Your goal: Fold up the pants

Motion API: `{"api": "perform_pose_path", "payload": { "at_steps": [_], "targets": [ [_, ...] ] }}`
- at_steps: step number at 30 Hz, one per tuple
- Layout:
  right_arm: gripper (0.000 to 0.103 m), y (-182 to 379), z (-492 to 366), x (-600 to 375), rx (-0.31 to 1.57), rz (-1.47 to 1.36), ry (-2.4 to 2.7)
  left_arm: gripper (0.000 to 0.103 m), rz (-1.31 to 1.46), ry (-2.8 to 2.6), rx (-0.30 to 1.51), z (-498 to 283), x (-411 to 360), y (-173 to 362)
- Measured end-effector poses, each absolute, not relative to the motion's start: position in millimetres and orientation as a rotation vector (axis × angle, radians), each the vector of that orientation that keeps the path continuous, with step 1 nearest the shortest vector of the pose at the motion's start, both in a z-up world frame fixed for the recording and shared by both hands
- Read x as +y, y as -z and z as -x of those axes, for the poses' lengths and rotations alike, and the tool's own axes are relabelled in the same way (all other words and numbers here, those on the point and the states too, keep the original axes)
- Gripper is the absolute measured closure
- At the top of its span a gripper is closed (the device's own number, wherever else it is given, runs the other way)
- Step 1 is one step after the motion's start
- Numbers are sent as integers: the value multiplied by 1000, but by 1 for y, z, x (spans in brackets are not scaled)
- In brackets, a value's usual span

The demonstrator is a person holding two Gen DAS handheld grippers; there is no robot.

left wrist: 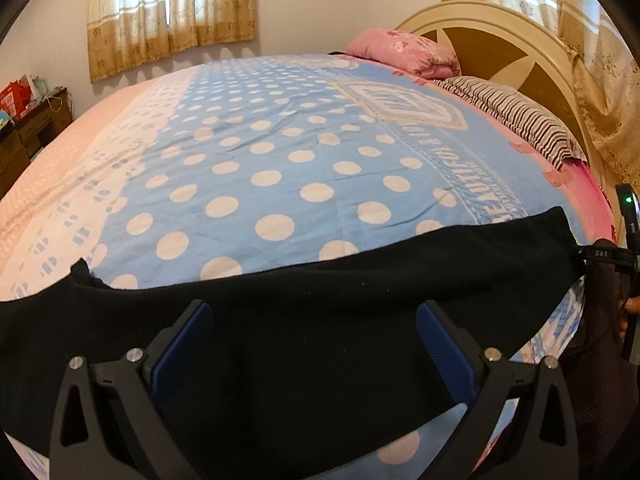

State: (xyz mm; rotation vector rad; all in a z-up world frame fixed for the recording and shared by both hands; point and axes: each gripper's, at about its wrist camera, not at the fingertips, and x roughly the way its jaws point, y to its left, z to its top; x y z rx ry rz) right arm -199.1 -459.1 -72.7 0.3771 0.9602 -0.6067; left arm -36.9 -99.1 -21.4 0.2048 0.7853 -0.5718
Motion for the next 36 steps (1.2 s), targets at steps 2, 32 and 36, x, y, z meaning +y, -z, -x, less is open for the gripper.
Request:
{"api": "perform_pose_path", "payload": {
  "at_steps": [2,32,36],
  "targets": [
    [45,72,200,-463,962,-369,606,0,-203,575,786,36,-99,21],
    [92,-27,187,-312,719,-449,22,0,-197,511,774,25,-71,20],
    [92,-28,160,-257,720,-435,-129,0,-165,467,774,18,-44,19]
  ]
}}
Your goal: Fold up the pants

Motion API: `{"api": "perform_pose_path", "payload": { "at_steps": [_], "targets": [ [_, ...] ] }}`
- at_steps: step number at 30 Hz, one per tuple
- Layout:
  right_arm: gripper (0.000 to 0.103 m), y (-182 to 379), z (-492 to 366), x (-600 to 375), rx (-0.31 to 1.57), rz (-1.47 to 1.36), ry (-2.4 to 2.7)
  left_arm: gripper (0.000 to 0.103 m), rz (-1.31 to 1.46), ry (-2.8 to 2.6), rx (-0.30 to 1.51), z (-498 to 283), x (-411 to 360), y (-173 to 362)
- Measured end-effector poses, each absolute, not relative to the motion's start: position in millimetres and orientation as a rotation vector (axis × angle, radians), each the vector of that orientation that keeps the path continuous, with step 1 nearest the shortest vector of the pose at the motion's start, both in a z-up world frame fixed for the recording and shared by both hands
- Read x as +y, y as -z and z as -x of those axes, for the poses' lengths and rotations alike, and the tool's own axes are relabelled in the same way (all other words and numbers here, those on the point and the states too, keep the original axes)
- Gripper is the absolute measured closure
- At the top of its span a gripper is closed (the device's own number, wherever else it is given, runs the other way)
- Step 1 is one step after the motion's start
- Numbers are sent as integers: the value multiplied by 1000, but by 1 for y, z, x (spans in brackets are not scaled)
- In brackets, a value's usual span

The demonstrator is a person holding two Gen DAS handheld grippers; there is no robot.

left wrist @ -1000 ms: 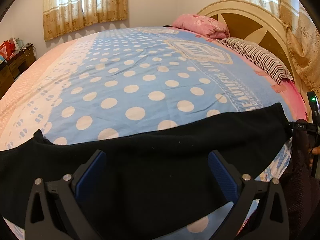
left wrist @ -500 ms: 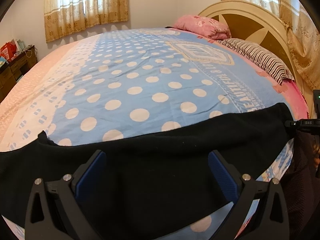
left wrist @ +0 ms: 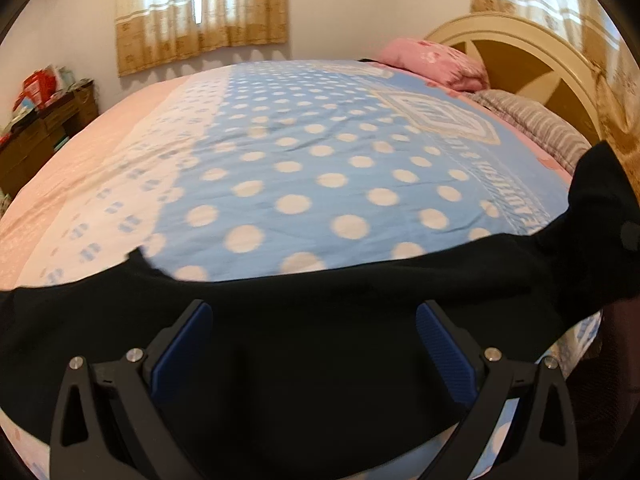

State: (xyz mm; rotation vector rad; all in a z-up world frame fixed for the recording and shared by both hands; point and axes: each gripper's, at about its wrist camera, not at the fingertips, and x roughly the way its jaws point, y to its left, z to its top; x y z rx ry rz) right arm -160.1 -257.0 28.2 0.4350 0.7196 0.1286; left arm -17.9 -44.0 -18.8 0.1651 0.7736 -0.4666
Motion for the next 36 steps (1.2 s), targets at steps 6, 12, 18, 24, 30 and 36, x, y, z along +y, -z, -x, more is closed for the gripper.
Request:
{"api": "perform_pose_path", "payload": {
  "at_steps": [6,12,18,24,30,36],
  "targets": [
    [92,3,111,-181,795,-378,-279,0,-119,398,772,7,-4,18],
    [92,45,75,-119,850,-284,-333,0,-91,327,782,-3,26,21],
    [55,73,66,-105,811,-295,-325,0,-74,304,790,-9,39,26],
    [42,46,83,-99,715,-350,-497,0,-86,298,793,-12,41,28],
    [80,13,104,-140,622,-199,-247,0,-81,307,745,-8,40,17],
    [87,23,100,-200,659,-199,6,1,-107,387,695,7,9,7]
  ]
}}
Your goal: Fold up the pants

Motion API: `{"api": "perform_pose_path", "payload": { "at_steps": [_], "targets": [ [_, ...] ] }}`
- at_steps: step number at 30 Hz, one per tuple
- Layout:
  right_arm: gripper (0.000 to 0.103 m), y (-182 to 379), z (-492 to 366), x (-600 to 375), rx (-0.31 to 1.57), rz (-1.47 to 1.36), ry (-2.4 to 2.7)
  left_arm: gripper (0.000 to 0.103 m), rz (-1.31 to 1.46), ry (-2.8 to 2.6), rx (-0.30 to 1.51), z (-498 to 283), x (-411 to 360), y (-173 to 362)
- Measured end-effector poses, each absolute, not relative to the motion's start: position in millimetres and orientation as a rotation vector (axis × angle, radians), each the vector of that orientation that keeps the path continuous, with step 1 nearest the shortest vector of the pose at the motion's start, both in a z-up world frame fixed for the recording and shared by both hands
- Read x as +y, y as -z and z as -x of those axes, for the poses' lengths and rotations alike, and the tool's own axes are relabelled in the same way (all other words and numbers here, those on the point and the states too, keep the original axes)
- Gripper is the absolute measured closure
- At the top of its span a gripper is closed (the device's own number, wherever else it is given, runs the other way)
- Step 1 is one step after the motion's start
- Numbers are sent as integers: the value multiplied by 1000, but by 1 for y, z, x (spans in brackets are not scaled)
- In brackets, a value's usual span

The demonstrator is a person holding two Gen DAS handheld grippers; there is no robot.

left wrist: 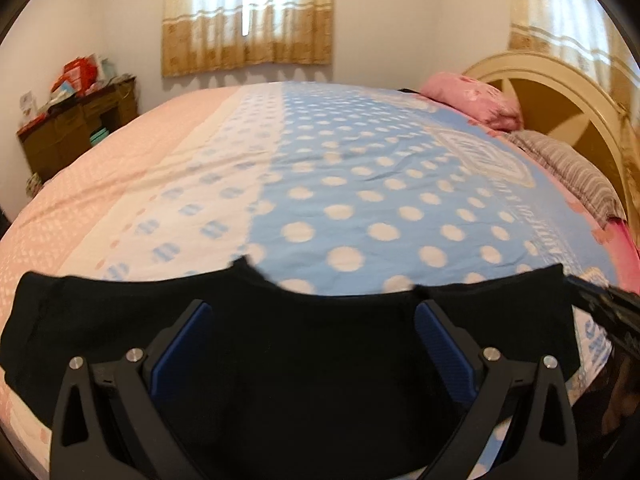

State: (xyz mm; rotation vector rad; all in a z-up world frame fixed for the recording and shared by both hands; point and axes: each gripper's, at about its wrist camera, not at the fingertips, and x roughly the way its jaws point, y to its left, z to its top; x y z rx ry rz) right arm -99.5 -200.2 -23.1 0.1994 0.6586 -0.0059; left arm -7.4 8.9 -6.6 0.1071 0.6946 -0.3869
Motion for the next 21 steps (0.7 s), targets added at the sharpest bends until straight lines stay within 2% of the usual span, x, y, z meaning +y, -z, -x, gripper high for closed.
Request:
{"api": "perform_pose_path", "payload": {
  "at_steps": [6,12,17,21],
  "targets": [
    [90,65,76,-242,757,-325,105,8,-253,357,735,12,-29,34],
    [90,73,71,-248,660,-325,97,2,-197,347,811,2,-18,51],
    [88,65,80,-247,659,-357,98,3,-176,318,804,5,0,42],
    [86,37,97,-208,549,-325,-62,3,-146,266,767,6,35,32]
  ]
}}
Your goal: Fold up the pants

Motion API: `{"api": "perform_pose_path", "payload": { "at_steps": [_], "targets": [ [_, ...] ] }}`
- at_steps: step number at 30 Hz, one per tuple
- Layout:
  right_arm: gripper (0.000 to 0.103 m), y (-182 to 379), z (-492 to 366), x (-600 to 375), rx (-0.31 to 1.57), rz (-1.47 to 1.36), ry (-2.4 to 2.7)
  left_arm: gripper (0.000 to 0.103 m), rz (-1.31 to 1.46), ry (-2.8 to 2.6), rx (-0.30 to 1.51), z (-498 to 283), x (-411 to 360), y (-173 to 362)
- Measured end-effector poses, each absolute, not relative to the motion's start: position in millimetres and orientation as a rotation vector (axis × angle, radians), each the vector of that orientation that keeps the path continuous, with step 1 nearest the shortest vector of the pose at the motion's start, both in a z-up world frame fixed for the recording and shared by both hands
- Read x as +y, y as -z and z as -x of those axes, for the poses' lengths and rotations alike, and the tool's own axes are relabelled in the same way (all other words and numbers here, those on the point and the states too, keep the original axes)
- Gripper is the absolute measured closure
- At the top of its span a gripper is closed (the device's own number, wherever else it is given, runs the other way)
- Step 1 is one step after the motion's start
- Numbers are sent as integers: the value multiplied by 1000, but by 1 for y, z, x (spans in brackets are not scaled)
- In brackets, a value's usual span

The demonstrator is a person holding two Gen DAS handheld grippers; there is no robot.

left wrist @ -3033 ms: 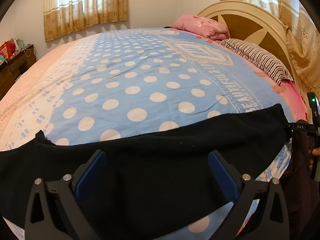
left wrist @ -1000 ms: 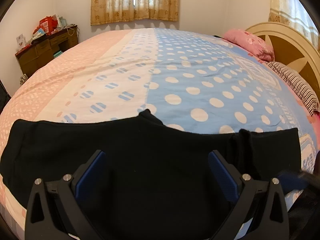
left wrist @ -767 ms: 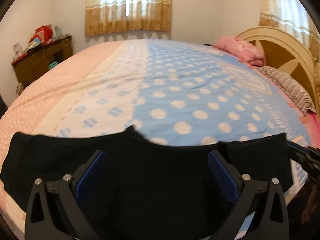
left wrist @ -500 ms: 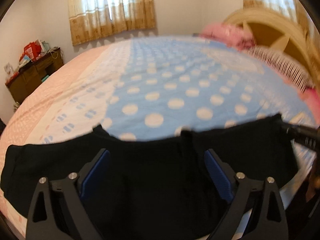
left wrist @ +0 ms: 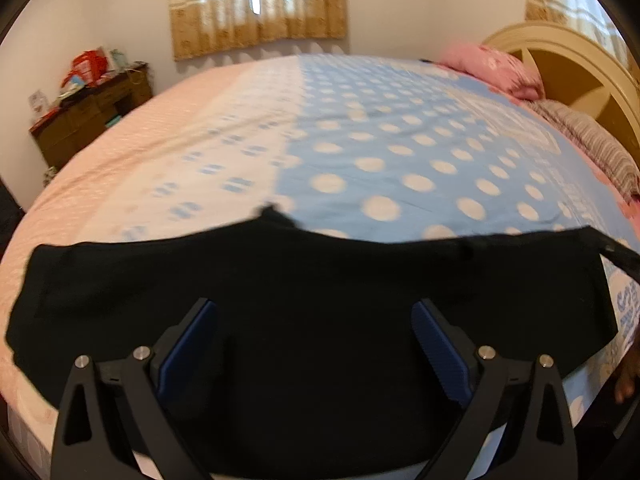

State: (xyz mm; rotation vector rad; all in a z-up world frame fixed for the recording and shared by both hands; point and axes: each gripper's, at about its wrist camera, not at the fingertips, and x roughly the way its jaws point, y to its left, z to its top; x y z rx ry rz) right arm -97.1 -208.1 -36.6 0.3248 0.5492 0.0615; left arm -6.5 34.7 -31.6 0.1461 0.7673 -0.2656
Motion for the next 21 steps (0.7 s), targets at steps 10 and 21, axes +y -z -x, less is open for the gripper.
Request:
{"api": "perform_pose_path", "payload": {
  "at_steps": [10,21],
  "targets": [
    [86,79,60,-57,719,-113,-372,3,-30,46,730,-4,134,27],
    [75,36,95,-56,532,-138,-358,5,406,-246,700,8,263,34]
  ]
}}
